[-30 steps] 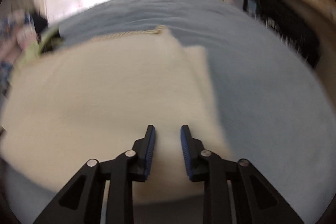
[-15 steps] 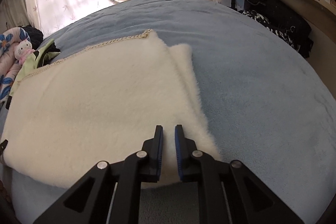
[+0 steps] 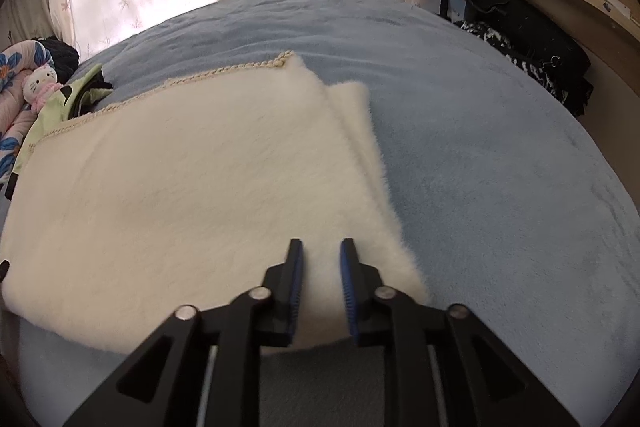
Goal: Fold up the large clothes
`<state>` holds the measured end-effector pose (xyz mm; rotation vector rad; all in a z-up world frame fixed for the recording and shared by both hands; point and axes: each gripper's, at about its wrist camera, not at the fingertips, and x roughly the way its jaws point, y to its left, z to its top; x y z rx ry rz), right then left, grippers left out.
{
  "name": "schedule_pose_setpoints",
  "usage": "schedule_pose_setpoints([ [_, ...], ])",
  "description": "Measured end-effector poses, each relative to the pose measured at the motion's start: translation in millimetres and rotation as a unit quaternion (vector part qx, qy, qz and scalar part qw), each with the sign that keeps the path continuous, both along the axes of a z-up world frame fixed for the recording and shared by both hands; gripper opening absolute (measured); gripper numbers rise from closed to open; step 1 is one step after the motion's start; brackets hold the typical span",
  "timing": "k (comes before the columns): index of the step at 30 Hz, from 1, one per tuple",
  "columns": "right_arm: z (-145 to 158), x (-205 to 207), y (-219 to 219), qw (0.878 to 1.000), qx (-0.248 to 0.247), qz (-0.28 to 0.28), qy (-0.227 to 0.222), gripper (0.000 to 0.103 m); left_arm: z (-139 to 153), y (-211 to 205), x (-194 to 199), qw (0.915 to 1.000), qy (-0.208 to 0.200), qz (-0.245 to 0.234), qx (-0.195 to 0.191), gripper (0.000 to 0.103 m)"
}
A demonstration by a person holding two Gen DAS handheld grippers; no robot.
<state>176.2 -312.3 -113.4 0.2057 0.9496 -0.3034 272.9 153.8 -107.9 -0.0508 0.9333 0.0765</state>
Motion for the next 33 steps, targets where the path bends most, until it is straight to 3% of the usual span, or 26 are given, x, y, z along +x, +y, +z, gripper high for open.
schedule_pose_setpoints([
  [2,8.1,-2.8,4.0,1.0,0.019,0.001,0.007,0.04,7.1,-0.1,-3.5,0.9999,0.016,0.002,-0.004,0.055],
  [7,32.7,-15.9,24.3,0.999,0.035,0.006,0.026,0.041,33.7,-0.5,-26.4,0.9989,0.045,0.009,-0.001,0.056],
  [13,74.9,-49.2,59.8,0.999,0.022,0.028,0.008,0.041,75.2,-2.2,-77.2,0.9996,0.026,-0.008,-0.008,0.067],
  [18,100.4,-83.2,92.6,0.997,0.025,0.063,-0.023,0.042,97.9,-2.0,-116.5,0.9994,0.012,-0.02,-0.025,0.067],
  [27,111.0,-142.6,140.3,0.99,0.011,0.117,-0.073,0.043,97.6,4.5,-169.7,0.9922,0.024,-0.045,-0.114,0.067],
  [29,106.4,-150.6,146.9,0.989,0.011,0.124,-0.083,0.043,89.8,7.3,-172.5,0.9861,0.03,-0.054,-0.154,0.067],
  [33,94.8,-152.3,155.6,0.987,0.009,0.133,-0.087,0.043,69.0,13.4,-165.8,0.9657,0.038,-0.063,-0.249,0.067],
])
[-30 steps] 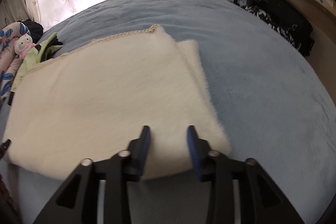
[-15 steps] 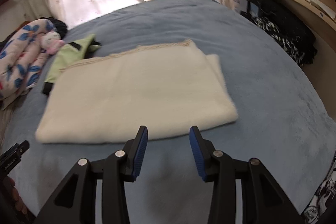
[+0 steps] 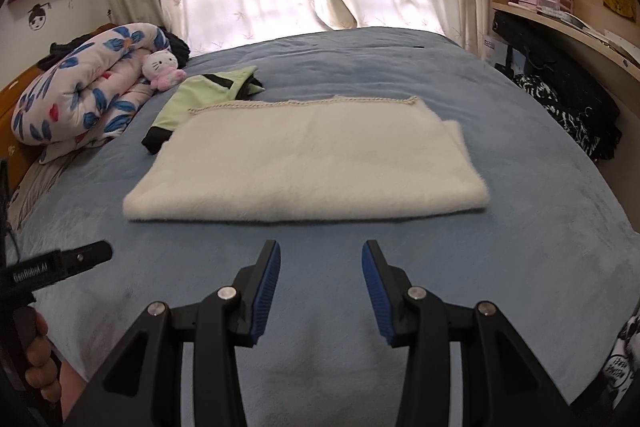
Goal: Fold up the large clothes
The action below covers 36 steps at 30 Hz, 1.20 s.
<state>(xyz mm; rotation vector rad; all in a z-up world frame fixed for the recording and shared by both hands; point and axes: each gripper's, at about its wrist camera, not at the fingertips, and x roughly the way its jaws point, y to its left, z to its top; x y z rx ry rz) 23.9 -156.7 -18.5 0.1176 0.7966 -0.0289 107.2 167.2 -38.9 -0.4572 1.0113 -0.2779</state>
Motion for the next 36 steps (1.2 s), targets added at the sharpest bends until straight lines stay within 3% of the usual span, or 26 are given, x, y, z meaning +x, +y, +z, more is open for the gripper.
schedule_pose_setpoints([
  [2,-6.0,4.0,2.5,1.0,0.0,0.003,0.0,0.043,-13.7,3.7,10.5,0.9993,0.004,0.009,-0.038,0.067],
  [11,-34.9,41.3,1.9,1.0,0.005,-0.005,0.01,0.043,-71.6,19.9,72.0,0.9904,0.024,0.073,-0.114,0.067],
  [21,-64.0,92.5,9.2,1.0,0.015,0.003,0.02,0.043,-116.7,46.2,162.3,0.9745,0.048,0.136,-0.172,0.066],
  [26,-71.2,112.5,13.1,1.0,0.007,0.008,0.023,0.043,-114.4,42.4,199.7,0.976,0.037,0.151,-0.153,0.065],
  [30,-65.2,129.4,20.7,1.0,-0.016,0.014,0.004,0.043,-103.6,35.3,196.6,0.9836,0.01,0.156,-0.09,0.026],
  [34,-57.4,153.4,36.6,0.999,-0.04,0.032,-0.019,0.039,-78.8,27.0,180.6,0.986,-0.044,0.149,-0.062,0.021],
  [36,-57.7,168.8,46.8,0.997,-0.059,0.047,-0.023,0.027,-59.9,15.2,174.0,0.9865,-0.072,0.144,-0.031,0.021],
])
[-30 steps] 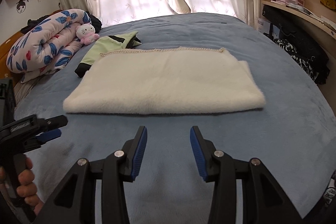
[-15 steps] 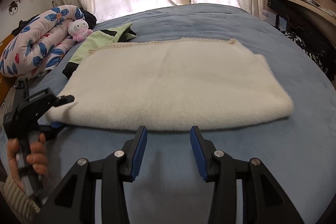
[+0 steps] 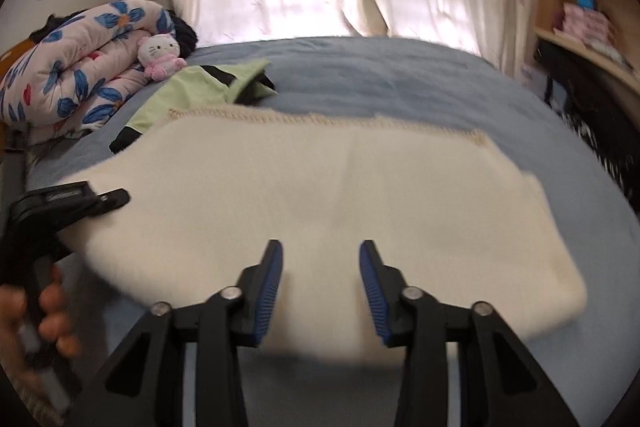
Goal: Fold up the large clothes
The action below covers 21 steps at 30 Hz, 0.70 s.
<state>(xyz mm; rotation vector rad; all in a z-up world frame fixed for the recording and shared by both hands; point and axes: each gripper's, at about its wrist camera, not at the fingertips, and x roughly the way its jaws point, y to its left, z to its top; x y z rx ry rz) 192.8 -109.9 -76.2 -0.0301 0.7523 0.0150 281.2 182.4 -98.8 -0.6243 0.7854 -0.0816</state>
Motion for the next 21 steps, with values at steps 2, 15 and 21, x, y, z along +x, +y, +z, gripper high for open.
schedule_pose_setpoints([
  [2,-9.6,15.5,6.2,1.0,0.0,0.018,0.022,0.025,19.2,-12.5,-5.4,0.9991,-0.024,-0.006,0.033,0.021],
  [15,-36.8,7.8,-33.3,0.981,0.146,0.044,0.116,0.023,123.9,-134.5,-17.4,0.9655,-0.137,-0.113,0.19,0.02],
  [21,-13.8,-55.1,-133.8,0.973,0.201,-0.084,0.082,0.02,143.4,-242.9,-17.3,0.9478,-0.16,-0.187,0.203,0.02],
])
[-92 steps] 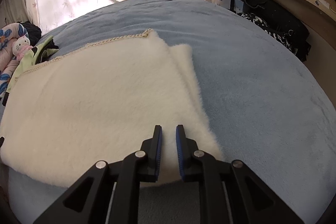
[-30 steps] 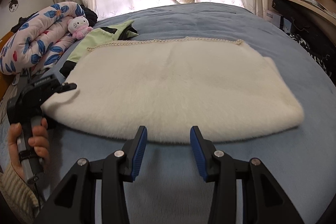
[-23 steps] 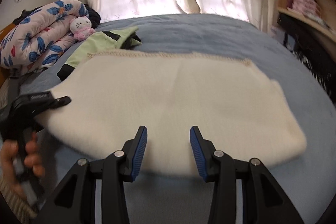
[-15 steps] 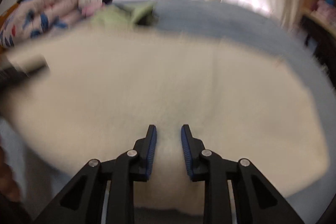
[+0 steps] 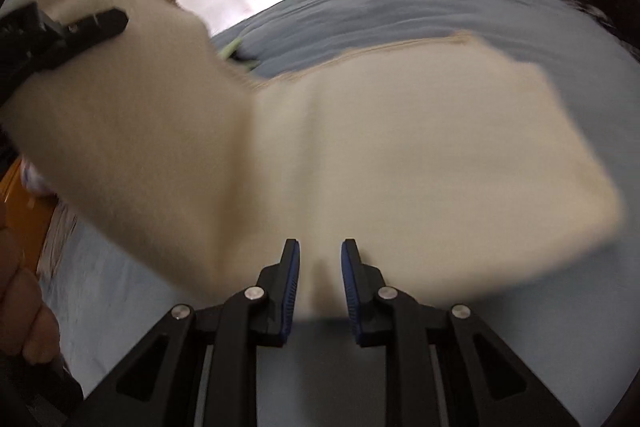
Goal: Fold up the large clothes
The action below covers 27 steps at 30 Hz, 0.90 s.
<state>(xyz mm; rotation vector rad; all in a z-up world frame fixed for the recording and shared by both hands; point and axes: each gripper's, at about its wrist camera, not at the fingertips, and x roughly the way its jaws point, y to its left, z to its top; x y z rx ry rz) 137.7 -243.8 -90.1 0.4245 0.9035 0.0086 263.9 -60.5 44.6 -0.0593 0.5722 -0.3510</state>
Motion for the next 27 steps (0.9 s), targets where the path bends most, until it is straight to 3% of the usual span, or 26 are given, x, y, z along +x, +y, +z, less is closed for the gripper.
schedule_pose_setpoints([
  [4,0.6,-51.0,-75.2,0.995,-0.016,-0.098,0.009,0.02,-31.6,-94.2,-9.5,0.9973,0.019,-0.065,0.027,0.02],
  [6,-2.8,-71.8,-103.1,0.991,-0.017,-0.131,0.02,0.02,-65.6,-135.7,-13.1,0.9927,0.056,-0.1,0.038,0.02],
  [8,-7.9,-87.9,-122.9,0.988,-0.015,-0.154,0.032,0.021,-112.0,-173.1,-14.9,0.9842,0.104,-0.116,0.084,0.02],
  [9,-9.9,-93.6,-129.3,0.987,-0.013,-0.159,0.035,0.021,-127.0,-183.7,-20.3,0.9831,0.094,-0.11,0.112,0.02],
  [11,-13.7,-97.4,-135.3,0.986,-0.011,-0.163,0.042,0.02,-135.9,-199.4,-42.2,0.9801,0.027,-0.102,0.168,0.02],
  [12,-14.8,-102.7,-137.6,0.986,-0.011,-0.163,0.043,0.02,-135.0,-203.6,-44.7,0.9784,0.022,-0.101,0.179,0.021],
  [13,-15.5,-106.7,-138.7,0.986,-0.01,-0.162,0.043,0.02,-131.6,-204.7,-41.7,0.9786,0.033,-0.099,0.177,0.021],
  [16,-15.9,-102.8,-140.6,0.986,-0.003,-0.159,0.039,0.021,-110.6,-196.0,-29.9,0.9861,0.083,-0.094,0.109,0.021],
  [18,-12.9,-102.8,-142.9,0.987,0.0,-0.159,0.029,0.02,-98.2,-195.3,-29.2,0.9888,0.088,-0.09,0.081,0.021],
  [23,-10.4,-101.8,-143.5,0.987,-0.018,-0.16,0.022,0.02,-108.1,-196.1,-19.2,0.9879,0.119,-0.085,0.05,0.021],
  [26,-11.9,-103.5,-148.3,0.986,-0.014,-0.166,0.03,0.02,-127.2,-199.4,-19.6,0.9876,0.117,-0.084,0.063,0.021],
  [27,-10.9,-104.8,-149.3,0.985,-0.015,-0.168,0.031,0.021,-127.6,-198.2,-22.6,0.9883,0.107,-0.087,0.066,0.028],
])
